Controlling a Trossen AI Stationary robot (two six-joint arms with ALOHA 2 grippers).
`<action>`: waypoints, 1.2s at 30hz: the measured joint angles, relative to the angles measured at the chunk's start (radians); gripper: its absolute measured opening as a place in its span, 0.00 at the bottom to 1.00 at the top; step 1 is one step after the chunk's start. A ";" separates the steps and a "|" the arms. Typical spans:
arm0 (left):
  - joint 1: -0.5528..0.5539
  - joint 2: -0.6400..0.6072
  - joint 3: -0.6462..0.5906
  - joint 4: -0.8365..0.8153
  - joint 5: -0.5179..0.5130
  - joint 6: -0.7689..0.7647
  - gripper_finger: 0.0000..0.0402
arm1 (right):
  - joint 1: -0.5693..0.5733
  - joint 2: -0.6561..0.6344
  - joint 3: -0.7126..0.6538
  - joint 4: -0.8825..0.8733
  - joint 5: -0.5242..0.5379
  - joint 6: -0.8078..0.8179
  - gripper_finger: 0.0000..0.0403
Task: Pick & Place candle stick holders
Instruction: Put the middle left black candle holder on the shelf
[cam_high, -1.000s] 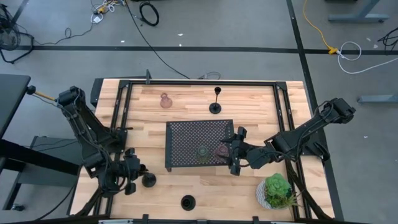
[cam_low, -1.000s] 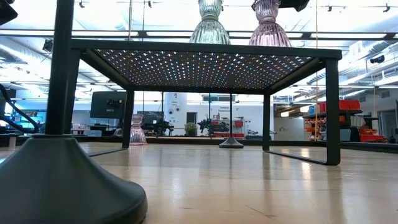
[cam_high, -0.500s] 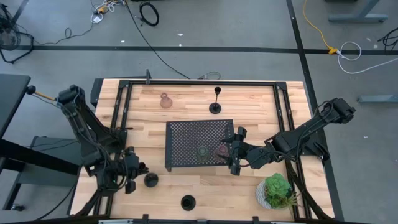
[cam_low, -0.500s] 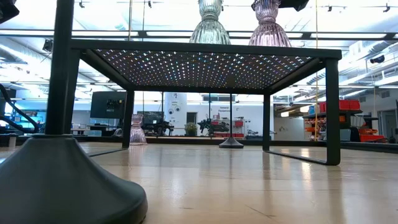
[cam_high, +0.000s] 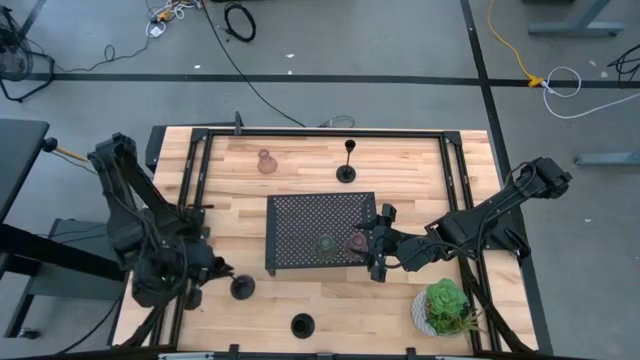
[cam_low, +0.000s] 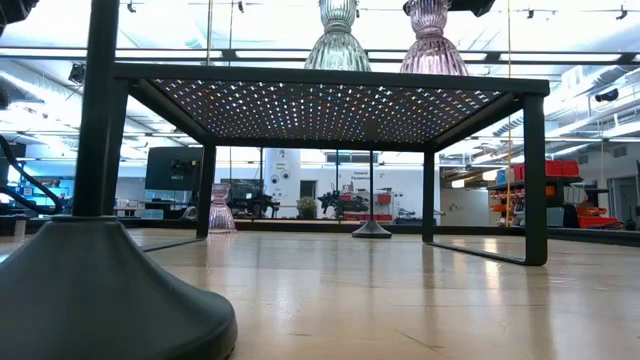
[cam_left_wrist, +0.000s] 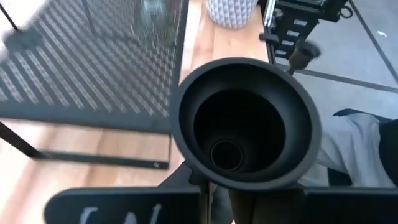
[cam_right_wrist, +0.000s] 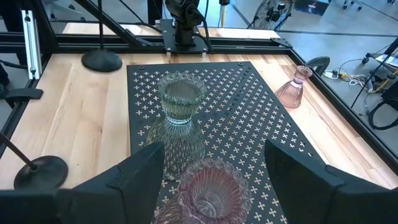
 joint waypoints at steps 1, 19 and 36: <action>0.000 0.000 0.029 -0.029 -0.012 0.012 0.06 | 0.000 0.000 0.000 0.000 0.000 0.000 0.69; 0.145 0.000 0.289 -0.147 -0.123 0.367 0.06 | 0.000 0.000 0.000 0.012 0.000 -0.010 0.69; 0.371 0.000 0.302 -0.144 -0.160 0.476 0.06 | 0.000 0.000 0.000 0.021 0.034 -0.045 0.69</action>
